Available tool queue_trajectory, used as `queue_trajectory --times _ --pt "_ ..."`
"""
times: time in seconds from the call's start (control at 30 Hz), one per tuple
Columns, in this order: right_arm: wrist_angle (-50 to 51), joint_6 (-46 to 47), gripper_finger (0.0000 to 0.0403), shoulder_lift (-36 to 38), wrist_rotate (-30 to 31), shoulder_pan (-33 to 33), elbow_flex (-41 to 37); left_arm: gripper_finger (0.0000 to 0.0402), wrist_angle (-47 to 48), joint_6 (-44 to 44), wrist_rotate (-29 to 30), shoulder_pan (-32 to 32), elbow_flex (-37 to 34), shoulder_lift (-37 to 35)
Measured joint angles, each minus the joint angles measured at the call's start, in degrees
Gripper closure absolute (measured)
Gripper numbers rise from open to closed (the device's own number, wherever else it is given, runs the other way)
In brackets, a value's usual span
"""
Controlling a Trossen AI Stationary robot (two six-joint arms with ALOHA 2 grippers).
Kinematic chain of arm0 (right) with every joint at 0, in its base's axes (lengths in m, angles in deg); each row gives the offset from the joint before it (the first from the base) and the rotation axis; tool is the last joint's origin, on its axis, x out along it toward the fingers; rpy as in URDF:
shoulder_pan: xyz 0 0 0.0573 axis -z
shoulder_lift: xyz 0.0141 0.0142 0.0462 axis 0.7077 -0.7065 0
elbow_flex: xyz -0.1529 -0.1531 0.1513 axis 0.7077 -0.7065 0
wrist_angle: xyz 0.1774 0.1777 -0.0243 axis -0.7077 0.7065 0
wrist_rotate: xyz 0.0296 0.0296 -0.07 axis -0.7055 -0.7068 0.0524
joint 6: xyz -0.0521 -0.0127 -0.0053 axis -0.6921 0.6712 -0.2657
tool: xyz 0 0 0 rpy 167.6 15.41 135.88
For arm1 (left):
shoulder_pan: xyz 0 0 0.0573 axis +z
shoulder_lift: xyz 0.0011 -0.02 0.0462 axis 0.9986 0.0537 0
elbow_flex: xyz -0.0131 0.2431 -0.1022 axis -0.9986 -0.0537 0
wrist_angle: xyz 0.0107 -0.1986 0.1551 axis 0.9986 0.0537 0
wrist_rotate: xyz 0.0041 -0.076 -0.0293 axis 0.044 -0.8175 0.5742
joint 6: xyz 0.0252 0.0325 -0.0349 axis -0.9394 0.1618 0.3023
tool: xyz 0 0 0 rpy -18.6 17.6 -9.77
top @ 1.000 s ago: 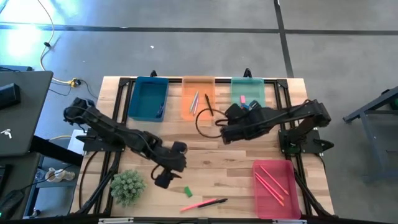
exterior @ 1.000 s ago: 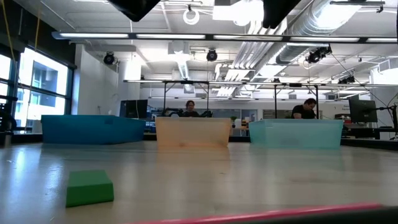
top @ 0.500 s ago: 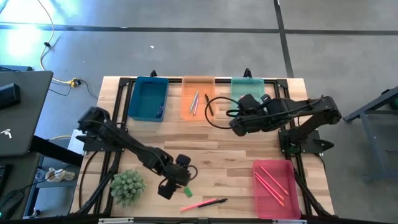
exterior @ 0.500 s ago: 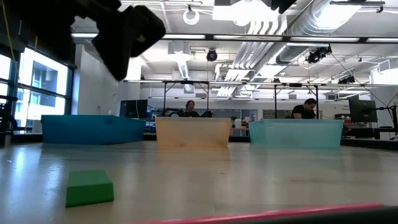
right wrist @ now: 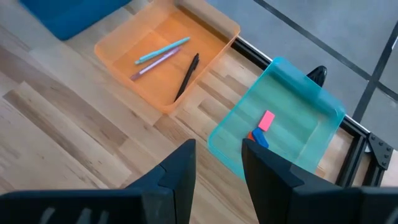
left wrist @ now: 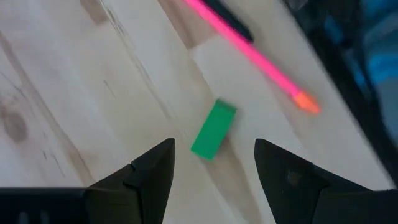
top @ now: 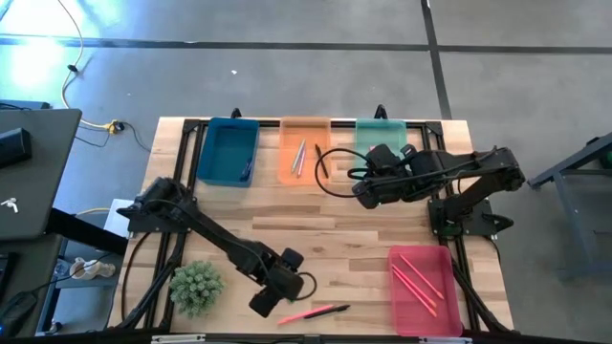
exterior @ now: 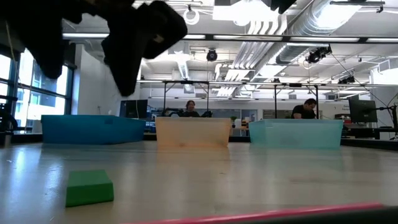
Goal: Sort crayons/erasers/pens/pencils in bins
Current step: Put the green eraser into the green bin
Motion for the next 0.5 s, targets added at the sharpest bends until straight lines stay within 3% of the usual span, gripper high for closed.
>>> queue_trajectory --times 0.5 --pt "0.0 -0.7 0.0282 0.0 0.0 0.0 0.0 0.0193 1.5 -4.5 0.5 -0.3 1.5 6.5"
